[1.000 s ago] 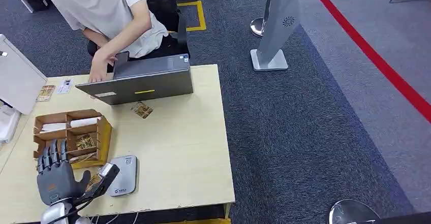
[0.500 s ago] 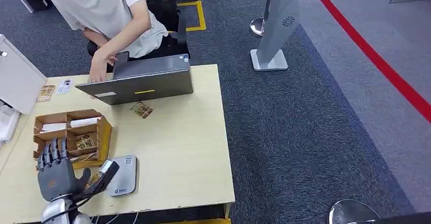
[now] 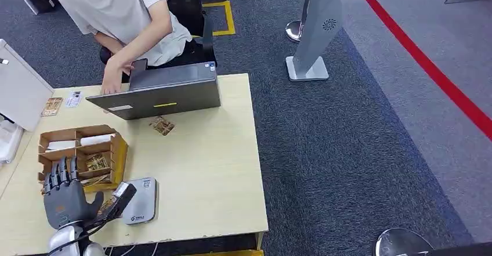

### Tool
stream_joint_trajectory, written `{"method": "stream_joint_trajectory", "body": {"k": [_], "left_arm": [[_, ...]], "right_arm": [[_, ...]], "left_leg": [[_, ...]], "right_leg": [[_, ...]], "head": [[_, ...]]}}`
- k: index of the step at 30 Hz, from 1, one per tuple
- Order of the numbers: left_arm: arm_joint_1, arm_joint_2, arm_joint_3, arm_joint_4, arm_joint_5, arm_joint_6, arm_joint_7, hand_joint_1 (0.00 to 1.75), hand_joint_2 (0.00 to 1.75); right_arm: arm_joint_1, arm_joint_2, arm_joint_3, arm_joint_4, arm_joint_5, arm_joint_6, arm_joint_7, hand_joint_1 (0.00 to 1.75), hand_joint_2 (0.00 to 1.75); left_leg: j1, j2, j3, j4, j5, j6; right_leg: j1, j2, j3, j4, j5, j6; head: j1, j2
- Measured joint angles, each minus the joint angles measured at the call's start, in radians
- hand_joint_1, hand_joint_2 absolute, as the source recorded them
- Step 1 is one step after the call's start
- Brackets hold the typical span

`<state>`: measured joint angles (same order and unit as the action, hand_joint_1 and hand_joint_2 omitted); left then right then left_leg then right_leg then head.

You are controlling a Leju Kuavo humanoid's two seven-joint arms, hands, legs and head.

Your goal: Pass the card to the sensor for recognition and then transmit it.

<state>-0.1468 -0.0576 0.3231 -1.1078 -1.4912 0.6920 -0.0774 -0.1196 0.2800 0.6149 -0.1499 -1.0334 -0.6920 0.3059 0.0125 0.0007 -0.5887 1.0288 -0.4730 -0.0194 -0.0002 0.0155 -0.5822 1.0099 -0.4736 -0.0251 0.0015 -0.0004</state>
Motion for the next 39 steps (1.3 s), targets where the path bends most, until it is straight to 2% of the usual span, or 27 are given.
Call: {"method": "stream_joint_trajectory", "body": {"k": [9,10,39], "left_arm": [[0.000,0.000,0.000,0.001,0.000,0.000,0.002,0.00,1.75],[0.000,0.000,-0.001,0.001,-0.001,0.000,0.002,1.75,1.75],[0.003,0.013,-0.019,0.019,0.010,0.005,-0.016,1.75,1.75]], "right_arm": [[0.000,0.000,0.000,0.000,-0.001,0.000,-0.001,0.00,0.00],[0.000,0.000,0.000,0.000,-0.001,0.000,-0.001,0.00,0.00],[0.000,0.000,0.000,0.003,-0.017,0.002,-0.019,0.00,0.00]], "left_leg": [[0.000,0.000,0.000,0.000,0.000,0.000],[0.000,0.000,0.000,0.000,0.000,0.000],[0.000,0.000,0.000,0.000,0.000,0.000]], "right_leg": [[0.000,0.000,0.000,0.000,0.000,0.000],[0.000,0.000,0.000,0.000,0.000,0.000],[0.000,0.000,0.000,0.000,0.000,0.000]], "head": [[0.000,0.000],[0.000,0.000],[0.000,0.000]]}}
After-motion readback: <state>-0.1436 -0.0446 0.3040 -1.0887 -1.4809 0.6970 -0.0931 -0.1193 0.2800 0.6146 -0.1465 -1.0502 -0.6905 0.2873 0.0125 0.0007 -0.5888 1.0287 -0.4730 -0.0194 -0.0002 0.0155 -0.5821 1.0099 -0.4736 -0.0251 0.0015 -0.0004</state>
